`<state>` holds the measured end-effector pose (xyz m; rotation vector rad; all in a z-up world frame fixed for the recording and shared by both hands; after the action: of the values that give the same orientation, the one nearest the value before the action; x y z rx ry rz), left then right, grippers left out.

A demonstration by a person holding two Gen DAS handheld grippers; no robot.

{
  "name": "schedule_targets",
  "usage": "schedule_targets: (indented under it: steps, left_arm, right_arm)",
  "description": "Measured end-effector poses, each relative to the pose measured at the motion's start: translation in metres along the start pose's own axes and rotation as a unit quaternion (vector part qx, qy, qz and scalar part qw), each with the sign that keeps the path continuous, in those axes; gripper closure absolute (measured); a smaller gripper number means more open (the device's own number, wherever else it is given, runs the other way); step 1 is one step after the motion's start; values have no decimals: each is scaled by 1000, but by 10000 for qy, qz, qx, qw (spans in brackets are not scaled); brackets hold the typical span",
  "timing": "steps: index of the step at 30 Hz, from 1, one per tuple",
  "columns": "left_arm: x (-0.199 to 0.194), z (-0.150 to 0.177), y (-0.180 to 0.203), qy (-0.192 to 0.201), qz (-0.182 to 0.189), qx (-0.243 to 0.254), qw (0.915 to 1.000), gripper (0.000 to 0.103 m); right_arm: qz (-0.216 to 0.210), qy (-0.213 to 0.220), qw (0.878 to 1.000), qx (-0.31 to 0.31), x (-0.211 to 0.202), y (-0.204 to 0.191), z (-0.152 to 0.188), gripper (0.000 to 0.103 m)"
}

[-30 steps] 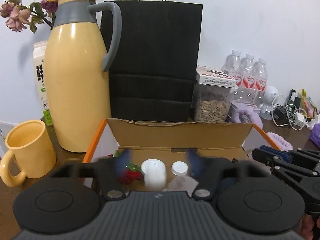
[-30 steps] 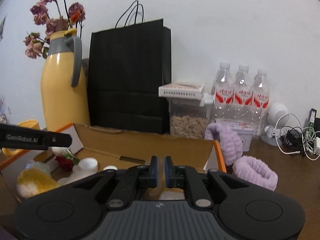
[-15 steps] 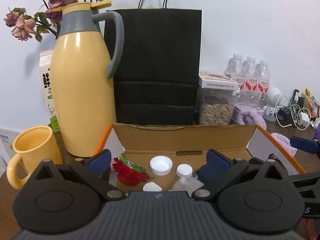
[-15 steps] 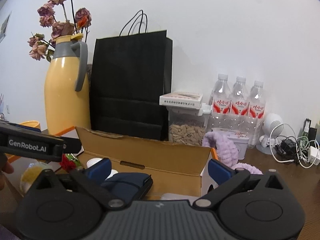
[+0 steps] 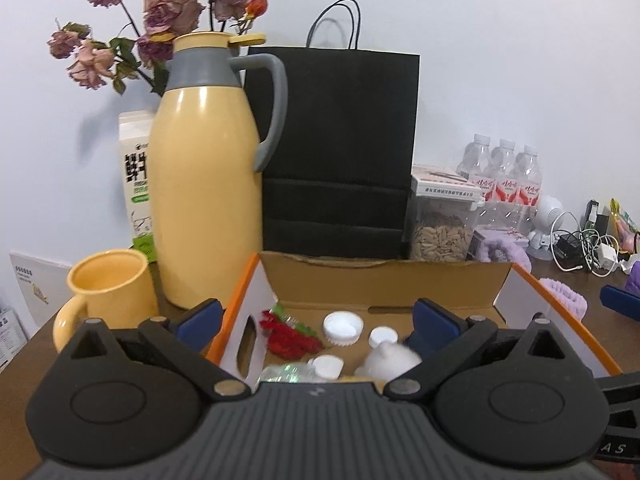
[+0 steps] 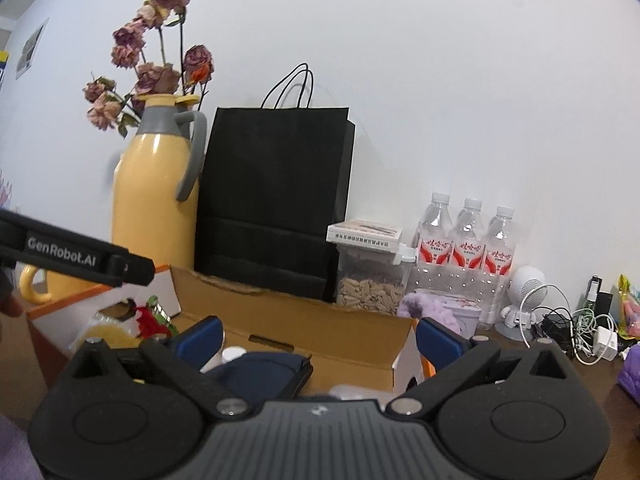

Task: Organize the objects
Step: 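Withdraw both tools from the box back toward the table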

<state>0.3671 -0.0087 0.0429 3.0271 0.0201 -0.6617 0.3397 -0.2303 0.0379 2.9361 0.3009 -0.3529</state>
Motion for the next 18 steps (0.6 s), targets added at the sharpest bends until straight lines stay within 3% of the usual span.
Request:
schedule_targets:
  steps: [7,18]
  left_arm:
    - [-20,20,-6,-77,-110,16,9999,0]
    - [-53,46,-15,-125,-127,87,9998,0]
  right_arm:
    - [65,-48,10000,-56,-28,-8,12,0]
    - [-181,-392,9990,-81,-62,-22,30,0]
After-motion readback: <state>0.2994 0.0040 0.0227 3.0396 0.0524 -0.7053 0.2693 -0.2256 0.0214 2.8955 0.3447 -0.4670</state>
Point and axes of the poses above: each gripper's, at about its wrist camera, not at the fingertips, and x roughly the way its jaws point, y to its right, z to its underside, the point moved 2 cm from there along x, roughly the way its jaws point, and after that the axes turned 2 degrees about -y, right-handed, at the moved point
